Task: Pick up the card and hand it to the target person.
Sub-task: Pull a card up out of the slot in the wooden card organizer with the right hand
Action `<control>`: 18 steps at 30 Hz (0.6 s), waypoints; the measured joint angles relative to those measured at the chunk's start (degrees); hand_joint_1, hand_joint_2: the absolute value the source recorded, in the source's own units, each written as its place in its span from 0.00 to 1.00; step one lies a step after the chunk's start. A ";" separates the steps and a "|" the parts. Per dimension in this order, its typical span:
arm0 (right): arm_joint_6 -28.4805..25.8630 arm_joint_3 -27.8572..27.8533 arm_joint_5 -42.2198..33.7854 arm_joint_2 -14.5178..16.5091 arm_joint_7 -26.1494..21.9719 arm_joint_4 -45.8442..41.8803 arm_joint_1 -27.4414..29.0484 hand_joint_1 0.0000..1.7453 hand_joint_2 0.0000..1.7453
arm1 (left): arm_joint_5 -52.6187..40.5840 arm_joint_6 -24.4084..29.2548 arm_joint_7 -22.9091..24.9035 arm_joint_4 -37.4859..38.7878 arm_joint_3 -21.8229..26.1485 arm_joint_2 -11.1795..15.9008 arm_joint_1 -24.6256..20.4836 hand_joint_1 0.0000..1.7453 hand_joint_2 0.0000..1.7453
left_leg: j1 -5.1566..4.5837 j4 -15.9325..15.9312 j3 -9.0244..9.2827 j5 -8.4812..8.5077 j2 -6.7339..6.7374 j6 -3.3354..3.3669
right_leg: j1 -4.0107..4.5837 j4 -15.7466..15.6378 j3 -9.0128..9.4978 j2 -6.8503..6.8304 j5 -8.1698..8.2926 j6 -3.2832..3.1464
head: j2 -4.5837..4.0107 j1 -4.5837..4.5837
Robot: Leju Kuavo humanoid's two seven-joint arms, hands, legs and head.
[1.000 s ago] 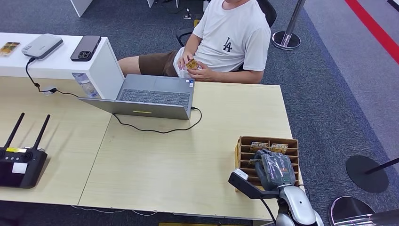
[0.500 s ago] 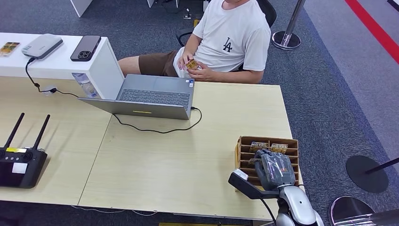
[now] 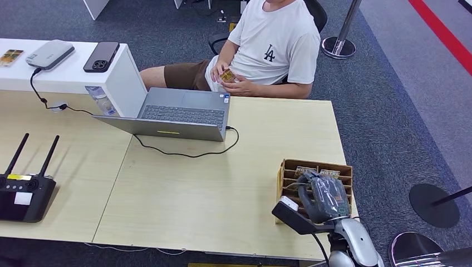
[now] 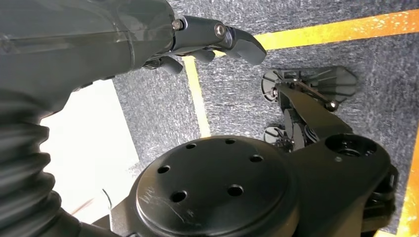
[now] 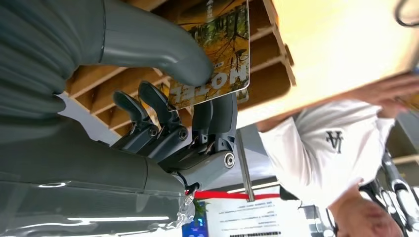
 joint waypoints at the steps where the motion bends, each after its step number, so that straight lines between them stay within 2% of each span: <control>1: -0.33 -0.37 -0.20 -0.04 -0.10 -0.58 0.36 0.88 1.00 | 0.02 0.08 0.15 -0.01 0.04 0.07 0.03 0.00 1.00 | 0.00 0.00 0.01 0.00 0.00 0.00 | 0.00 0.00 0.01 0.00 0.00 0.00 | 0.00 0.00; 10: -1.53 -2.33 0.35 1.25 -0.20 -5.52 1.25 0.88 1.00 | 1.00 0.88 1.53 -0.14 1.24 0.40 0.09 0.00 1.00 | -0.01 0.01 0.01 -0.01 0.06 0.00 | -0.01 0.02 -0.01 0.06 0.01 0.02 | 0.00 0.00; 18: -1.73 -1.34 -3.85 0.54 -4.66 -8.85 0.85 0.88 1.00 | 1.31 0.71 1.43 -0.27 1.65 0.46 0.13 0.00 1.00 | -0.02 0.01 0.02 -0.02 0.07 0.00 | -0.02 0.02 -0.02 0.09 0.00 0.02 | 0.00 0.00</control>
